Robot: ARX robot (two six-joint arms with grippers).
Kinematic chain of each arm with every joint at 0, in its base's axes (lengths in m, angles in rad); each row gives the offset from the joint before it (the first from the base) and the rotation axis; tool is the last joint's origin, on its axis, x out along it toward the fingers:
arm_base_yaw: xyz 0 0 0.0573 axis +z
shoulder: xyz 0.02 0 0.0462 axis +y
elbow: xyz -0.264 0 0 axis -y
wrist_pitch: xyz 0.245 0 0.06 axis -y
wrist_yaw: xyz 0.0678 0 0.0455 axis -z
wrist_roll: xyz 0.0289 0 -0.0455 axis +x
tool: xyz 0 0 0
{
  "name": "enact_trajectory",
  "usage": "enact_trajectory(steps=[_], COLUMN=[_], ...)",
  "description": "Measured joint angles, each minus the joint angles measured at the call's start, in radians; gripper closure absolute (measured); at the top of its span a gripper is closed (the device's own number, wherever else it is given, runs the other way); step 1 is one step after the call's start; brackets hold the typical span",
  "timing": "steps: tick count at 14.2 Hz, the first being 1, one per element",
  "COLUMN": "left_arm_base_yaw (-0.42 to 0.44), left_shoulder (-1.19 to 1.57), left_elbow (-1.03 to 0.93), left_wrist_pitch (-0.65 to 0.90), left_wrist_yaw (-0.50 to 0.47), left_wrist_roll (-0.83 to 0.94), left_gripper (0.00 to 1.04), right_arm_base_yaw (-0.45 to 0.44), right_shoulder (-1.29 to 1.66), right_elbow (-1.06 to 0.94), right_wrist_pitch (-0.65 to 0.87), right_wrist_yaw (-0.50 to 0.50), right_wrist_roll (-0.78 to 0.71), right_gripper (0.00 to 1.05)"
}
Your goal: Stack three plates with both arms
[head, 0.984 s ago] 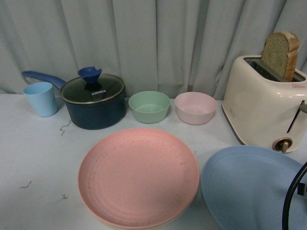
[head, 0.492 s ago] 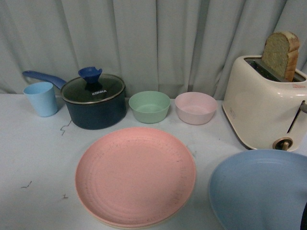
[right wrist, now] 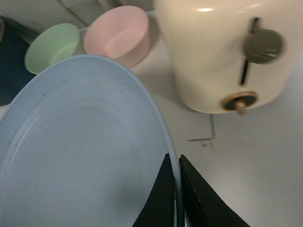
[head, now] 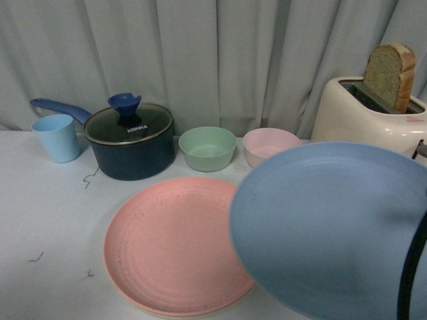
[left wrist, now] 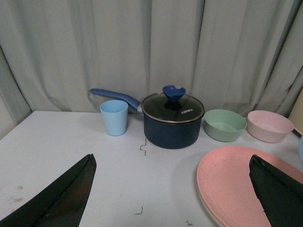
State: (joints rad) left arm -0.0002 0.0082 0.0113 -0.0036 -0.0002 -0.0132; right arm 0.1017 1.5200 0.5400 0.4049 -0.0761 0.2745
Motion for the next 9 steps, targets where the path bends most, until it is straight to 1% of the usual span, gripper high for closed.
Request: enact_trajectory(steps=[2,4,9], left_arm_base_yaw=[0.0,0.0,0.0], left_shoulder=[0.0,0.0,0.0], left_elbow=[0.0,0.0,0.0], left_wrist_pitch=[0.0,0.0,0.0], left_wrist_yaw=[0.0,0.0,0.0], left_wrist_roll=[0.0,0.0,0.0], left_gripper=[0.07,0.07,0.07], right_arm_base_yaw=[0.116,0.198,0.255], right_shoulder=[0.113,0.21,0.301], right_elbow=[0.128,0.239,0.332], right_wrist_pitch=[-0.017,-0.042,-0.065], right_wrist_yaw=[0.005,0.026,0.049], right_wrist_roll=[0.06,0.085,0.099], right_gripper=[1.02,1.02,1.02])
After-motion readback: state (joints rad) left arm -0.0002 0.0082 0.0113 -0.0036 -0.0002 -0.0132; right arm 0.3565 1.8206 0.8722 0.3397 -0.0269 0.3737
